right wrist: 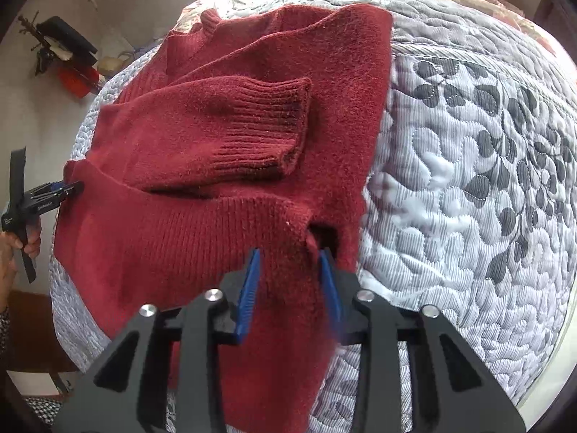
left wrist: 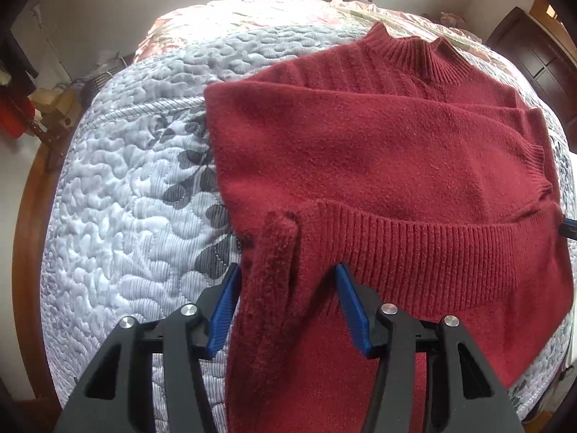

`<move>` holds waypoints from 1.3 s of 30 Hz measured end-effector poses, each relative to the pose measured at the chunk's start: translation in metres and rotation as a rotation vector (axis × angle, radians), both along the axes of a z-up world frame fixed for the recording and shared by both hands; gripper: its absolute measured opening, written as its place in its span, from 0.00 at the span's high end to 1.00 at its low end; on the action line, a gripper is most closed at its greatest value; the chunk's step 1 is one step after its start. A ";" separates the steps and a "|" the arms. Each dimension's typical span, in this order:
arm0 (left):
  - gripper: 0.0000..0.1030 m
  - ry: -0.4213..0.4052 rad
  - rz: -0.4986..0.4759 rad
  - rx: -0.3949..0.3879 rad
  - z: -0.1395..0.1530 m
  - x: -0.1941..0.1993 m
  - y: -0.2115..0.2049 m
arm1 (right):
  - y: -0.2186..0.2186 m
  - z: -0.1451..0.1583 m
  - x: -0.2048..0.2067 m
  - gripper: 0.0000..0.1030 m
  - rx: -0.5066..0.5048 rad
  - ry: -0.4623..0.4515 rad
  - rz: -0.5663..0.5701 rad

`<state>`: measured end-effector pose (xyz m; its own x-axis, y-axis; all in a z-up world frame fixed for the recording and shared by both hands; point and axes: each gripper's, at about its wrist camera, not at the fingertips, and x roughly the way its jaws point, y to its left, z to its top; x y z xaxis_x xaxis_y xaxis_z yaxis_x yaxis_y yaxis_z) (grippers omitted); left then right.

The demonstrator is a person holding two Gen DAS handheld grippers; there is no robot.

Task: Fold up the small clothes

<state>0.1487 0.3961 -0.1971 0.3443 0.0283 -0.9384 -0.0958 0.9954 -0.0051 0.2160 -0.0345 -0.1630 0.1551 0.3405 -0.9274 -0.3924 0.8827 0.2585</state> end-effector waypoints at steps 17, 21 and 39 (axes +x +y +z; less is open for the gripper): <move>0.68 0.013 0.006 -0.083 -0.011 0.005 0.008 | 0.032 -0.017 0.008 0.93 -0.017 0.024 0.057; 0.80 -0.016 0.017 -0.137 -0.002 -0.002 0.015 | 0.026 -0.006 0.004 0.94 0.023 0.010 0.048; 0.90 -0.086 0.029 -0.141 0.026 -0.048 0.006 | 0.014 0.004 -0.005 0.94 0.102 0.003 0.024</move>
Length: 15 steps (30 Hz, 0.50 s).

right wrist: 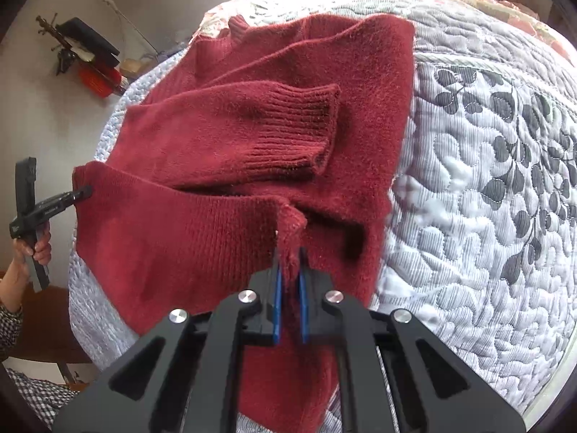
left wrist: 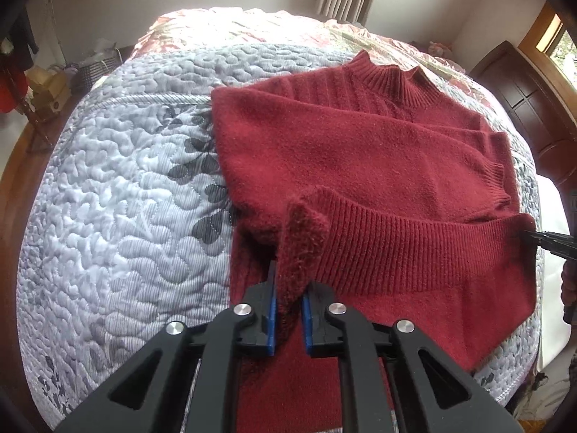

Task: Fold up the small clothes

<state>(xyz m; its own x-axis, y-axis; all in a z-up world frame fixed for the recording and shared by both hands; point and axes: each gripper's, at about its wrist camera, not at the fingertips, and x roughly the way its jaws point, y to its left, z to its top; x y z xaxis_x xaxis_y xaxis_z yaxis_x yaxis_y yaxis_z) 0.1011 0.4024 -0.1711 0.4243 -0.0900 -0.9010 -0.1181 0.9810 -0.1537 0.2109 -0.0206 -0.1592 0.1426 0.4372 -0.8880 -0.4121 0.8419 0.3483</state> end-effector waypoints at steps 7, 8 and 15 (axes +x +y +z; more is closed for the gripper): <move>0.89 0.037 0.027 -0.015 -0.026 0.014 0.003 | 0.006 -0.021 0.012 0.93 -0.035 0.051 -0.022; 0.89 0.042 0.035 -0.012 -0.030 0.019 0.004 | 0.006 -0.022 0.012 0.90 -0.037 0.054 -0.025; 0.90 0.089 0.022 -0.022 -0.043 0.036 -0.002 | 0.013 -0.028 0.013 0.86 -0.050 0.069 -0.007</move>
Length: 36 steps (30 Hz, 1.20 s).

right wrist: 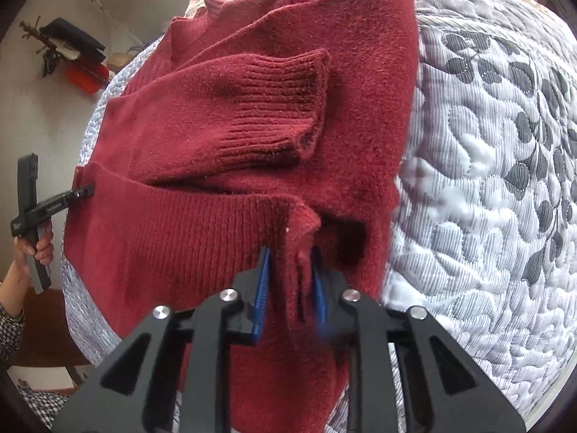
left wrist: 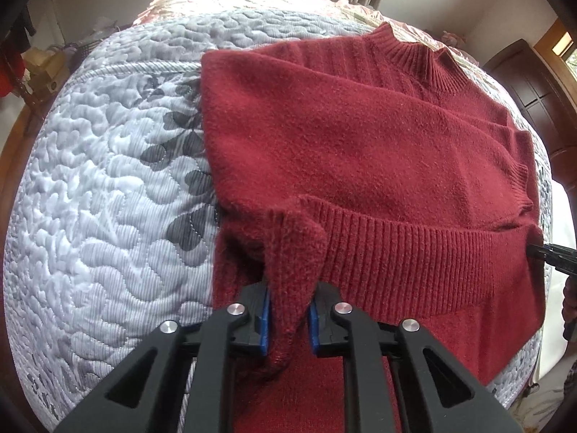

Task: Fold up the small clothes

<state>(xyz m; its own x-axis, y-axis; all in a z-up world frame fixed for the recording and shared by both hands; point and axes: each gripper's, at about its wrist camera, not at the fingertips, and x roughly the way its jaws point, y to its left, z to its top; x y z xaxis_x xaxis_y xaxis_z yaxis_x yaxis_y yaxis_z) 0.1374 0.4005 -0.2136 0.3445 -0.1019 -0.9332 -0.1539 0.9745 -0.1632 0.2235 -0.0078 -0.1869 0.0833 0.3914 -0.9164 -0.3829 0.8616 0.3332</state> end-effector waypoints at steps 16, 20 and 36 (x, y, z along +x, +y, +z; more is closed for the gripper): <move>0.94 -0.257 0.022 -0.032 0.099 -0.009 0.008 | -0.030 0.095 0.005 0.94 0.197 -0.173 -0.030; 0.94 -0.302 0.040 -0.024 0.112 0.023 0.014 | -0.023 0.115 0.038 0.94 0.180 -0.228 -0.028; 0.94 -0.196 0.134 -0.003 0.046 0.138 0.040 | 0.003 0.052 0.158 0.94 0.054 -0.125 -0.153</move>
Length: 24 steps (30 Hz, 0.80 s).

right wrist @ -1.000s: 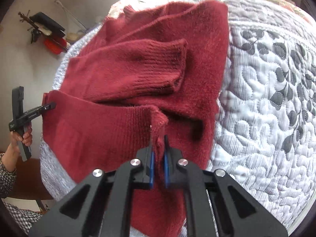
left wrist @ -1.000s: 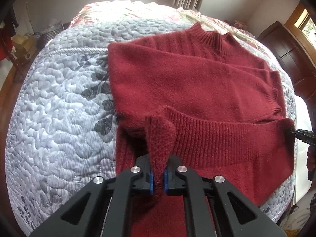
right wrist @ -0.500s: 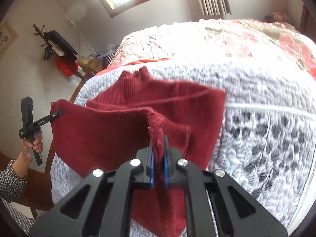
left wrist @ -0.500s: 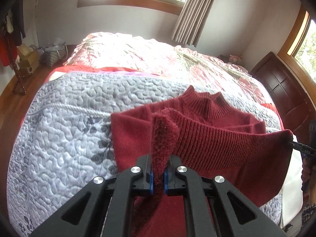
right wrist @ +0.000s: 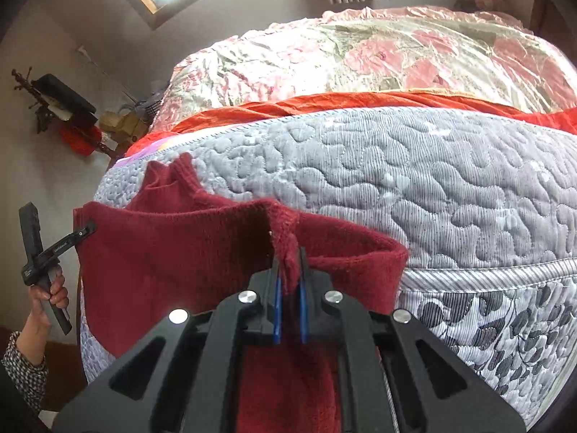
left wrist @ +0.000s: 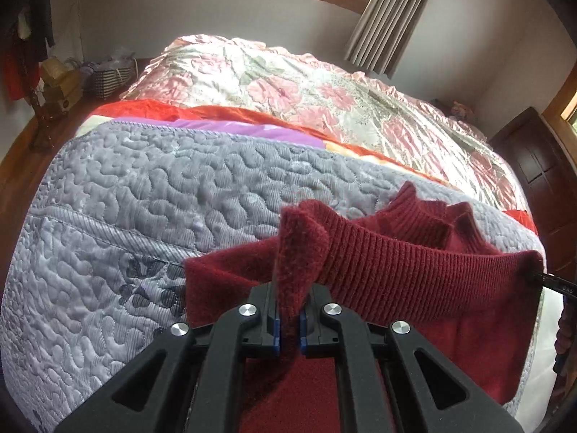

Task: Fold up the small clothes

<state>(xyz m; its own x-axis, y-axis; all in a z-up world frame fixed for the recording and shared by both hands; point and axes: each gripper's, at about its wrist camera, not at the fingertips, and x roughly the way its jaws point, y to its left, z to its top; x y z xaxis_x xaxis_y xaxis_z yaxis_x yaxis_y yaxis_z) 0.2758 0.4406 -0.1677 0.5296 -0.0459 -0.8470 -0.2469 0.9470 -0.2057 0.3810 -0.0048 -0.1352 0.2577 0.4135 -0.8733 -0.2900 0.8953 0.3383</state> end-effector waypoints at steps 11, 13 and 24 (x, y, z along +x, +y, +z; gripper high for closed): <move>0.67 0.119 0.008 0.033 -0.032 0.010 -0.001 | -0.007 -0.010 -0.004 0.71 0.011 0.047 -0.059; 0.57 0.115 -0.002 0.028 -0.021 -0.005 -0.001 | -0.016 0.002 -0.021 0.62 0.014 0.020 -0.054; 0.49 0.212 -0.034 -0.098 -0.021 -0.153 0.013 | -0.065 -0.010 -0.168 0.56 0.083 0.151 -0.010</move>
